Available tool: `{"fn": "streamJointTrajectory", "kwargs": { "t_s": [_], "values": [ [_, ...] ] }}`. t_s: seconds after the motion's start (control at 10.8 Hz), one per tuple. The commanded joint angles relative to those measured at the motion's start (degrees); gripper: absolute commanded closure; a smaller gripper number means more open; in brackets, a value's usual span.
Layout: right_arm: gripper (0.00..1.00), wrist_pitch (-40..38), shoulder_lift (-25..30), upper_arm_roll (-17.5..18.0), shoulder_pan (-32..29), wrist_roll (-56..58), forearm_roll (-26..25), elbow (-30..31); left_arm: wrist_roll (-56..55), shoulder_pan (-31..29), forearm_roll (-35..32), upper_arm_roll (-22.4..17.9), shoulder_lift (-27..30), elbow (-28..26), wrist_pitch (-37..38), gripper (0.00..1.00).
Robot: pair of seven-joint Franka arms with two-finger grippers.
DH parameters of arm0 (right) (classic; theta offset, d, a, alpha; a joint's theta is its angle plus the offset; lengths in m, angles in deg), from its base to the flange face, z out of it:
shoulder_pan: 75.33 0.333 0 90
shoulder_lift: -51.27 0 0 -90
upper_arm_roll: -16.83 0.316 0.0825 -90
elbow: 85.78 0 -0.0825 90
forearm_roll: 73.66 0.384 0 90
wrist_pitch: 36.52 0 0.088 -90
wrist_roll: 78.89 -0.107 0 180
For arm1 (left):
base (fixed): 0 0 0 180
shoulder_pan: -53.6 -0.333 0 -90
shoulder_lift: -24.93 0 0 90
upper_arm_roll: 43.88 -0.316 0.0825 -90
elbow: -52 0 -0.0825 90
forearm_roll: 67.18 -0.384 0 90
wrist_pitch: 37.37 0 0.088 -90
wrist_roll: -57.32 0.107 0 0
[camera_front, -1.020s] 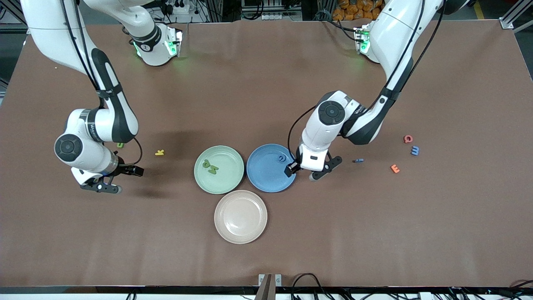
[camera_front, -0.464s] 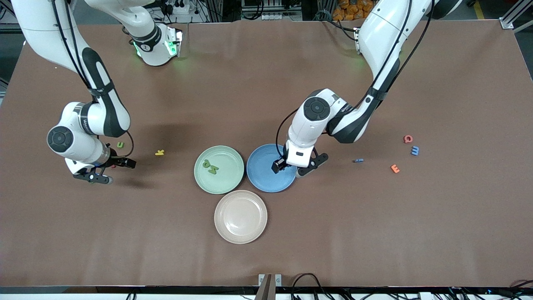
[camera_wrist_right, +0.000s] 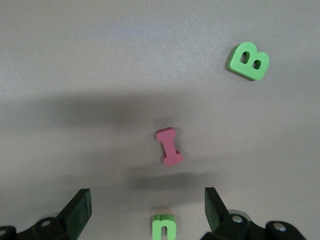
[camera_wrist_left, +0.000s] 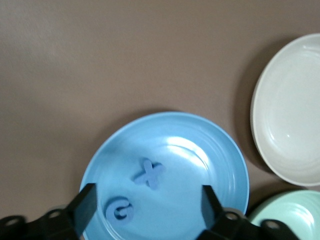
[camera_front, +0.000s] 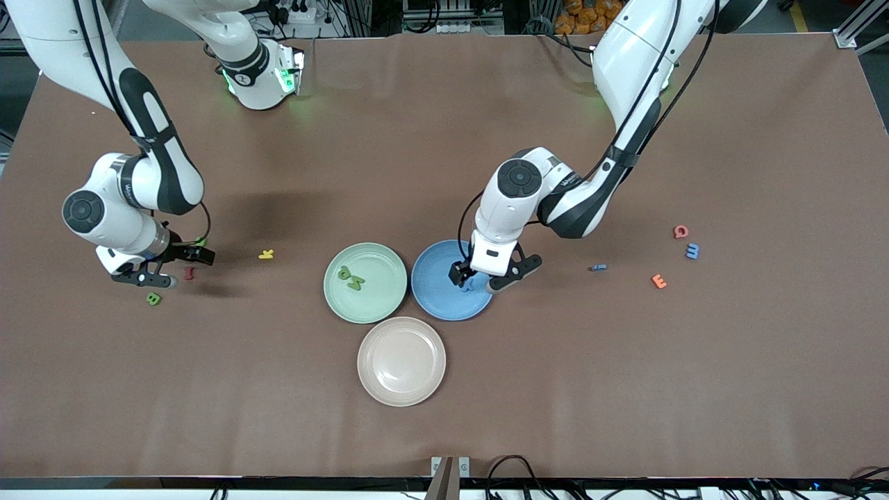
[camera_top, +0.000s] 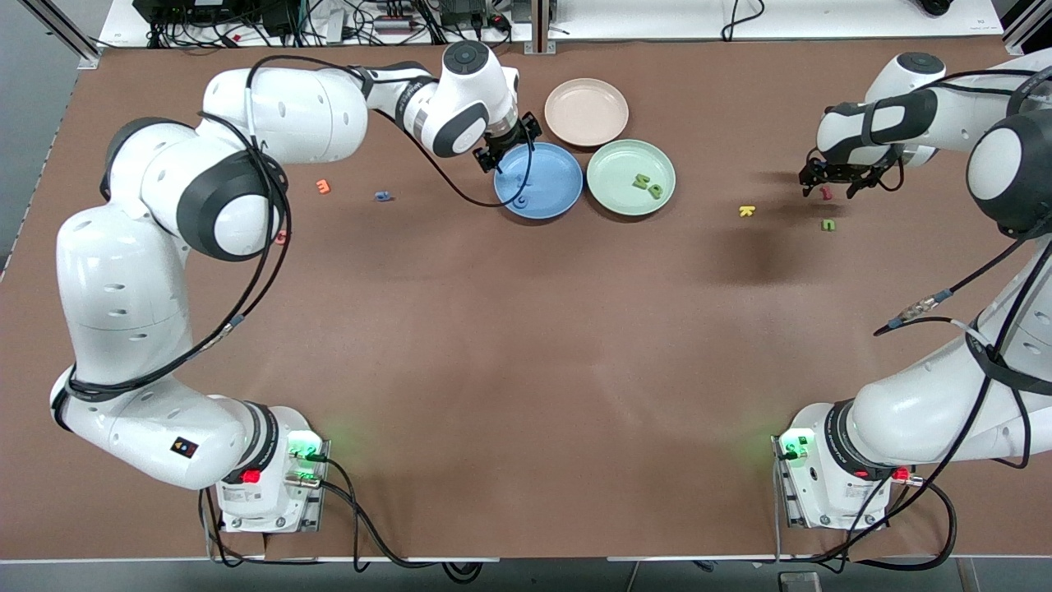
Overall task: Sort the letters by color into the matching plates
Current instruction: 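Reach the left gripper to the E while the right gripper grasps the u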
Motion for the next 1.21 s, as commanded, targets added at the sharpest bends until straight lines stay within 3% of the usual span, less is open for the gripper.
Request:
{"fn": "streamJointTrajectory", "kwargs": {
  "t_s": [0.0,0.28,0.56,0.83,1.11],
  "values": [
    [0.00,4.1,3.4,1.0,-2.7,3.9,-0.8,5.7,3.1,-0.2,-2.9,-2.8,-0.2,1.2,2.8,0.00],
    [0.00,7.1,4.1,1.2,-3.3,4.6,-0.8,9.4,16.2,-2.7,-3.0,-2.7,0.6,1.2,12.5,0.00],
    [0.00,7.3,5.3,1.2,-3.2,4.6,-0.8,11.2,19.5,-3.7,-3.3,-2.8,0.6,0.5,13.2,0.00],
    [0.01,7.4,5.6,1.2,-3.6,4.8,-0.8,12.1,19.5,-5.7,-3.2,-2.7,0.8,0.7,15.9,0.00],
    [0.10,9.3,5.2,1.3,-5.2,7.2,-0.8,12.7,15.8,-10.5,-2.3,-2.6,2.0,1.0,17.2,0.00]
  ]
}}
